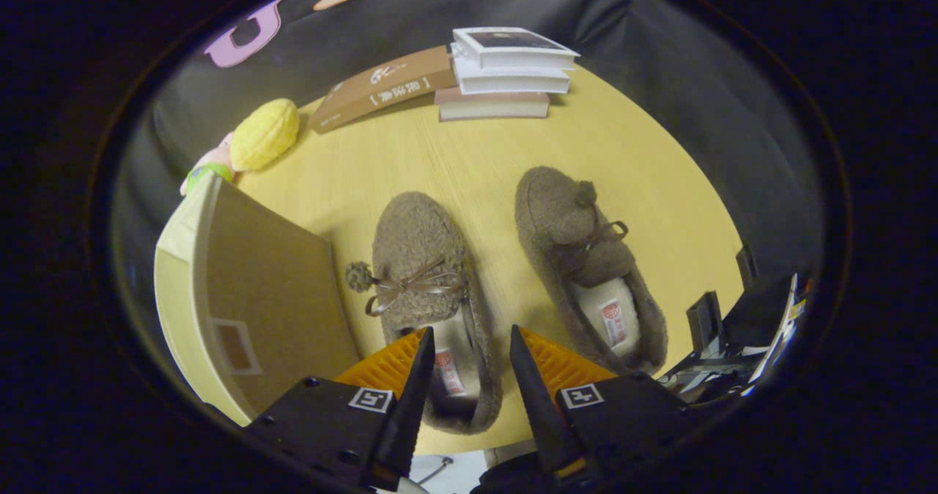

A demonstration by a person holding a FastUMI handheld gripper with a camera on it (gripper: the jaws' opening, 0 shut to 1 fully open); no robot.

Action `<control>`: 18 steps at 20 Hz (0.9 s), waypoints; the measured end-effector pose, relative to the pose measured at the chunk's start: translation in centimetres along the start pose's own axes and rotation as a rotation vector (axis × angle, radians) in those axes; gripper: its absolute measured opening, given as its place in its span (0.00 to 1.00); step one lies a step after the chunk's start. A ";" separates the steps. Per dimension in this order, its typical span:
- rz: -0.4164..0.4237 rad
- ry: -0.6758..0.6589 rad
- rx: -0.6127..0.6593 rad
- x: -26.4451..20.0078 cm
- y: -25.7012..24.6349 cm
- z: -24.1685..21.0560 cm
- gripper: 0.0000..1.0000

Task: Open the storage box then place both shoes into the box .Put the left shoe in first, then the right shoe, with the right side of both shoes facing outward in a uniform manner.

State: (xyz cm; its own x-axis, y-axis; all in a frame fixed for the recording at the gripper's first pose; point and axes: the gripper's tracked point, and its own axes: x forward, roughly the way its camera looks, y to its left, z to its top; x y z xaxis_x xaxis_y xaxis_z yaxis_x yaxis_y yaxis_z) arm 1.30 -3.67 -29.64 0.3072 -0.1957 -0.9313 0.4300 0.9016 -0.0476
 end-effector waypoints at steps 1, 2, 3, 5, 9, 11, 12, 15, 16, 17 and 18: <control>0.011 0.017 -0.020 0.6 0.2 -0.2 0.62; 0.009 0.035 -0.037 0.9 0.0 -0.4 0.55; 0.003 0.059 -0.060 1.4 -0.1 -0.7 0.49; 0.017 0.098 -0.103 1.6 0.0 -1.7 0.36; 0.051 0.126 -0.087 2.1 -0.2 -1.4 0.19; 0.085 0.151 -0.109 2.1 0.0 -1.6 0.12; 0.100 0.168 -0.120 2.1 0.0 -1.8 0.12; 0.123 0.194 -0.124 2.0 -0.1 -1.7 0.12; 0.117 0.196 -0.129 2.0 -0.3 -1.7 0.12; 0.116 0.193 -0.139 1.8 -0.4 -1.6 0.09; 0.109 0.189 -0.149 2.2 -0.4 -1.6 0.07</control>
State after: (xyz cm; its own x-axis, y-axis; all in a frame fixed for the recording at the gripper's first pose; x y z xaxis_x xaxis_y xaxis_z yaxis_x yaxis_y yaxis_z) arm 0.44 -3.87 -32.19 0.1746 -0.0317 -0.9841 0.2689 0.9630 0.0167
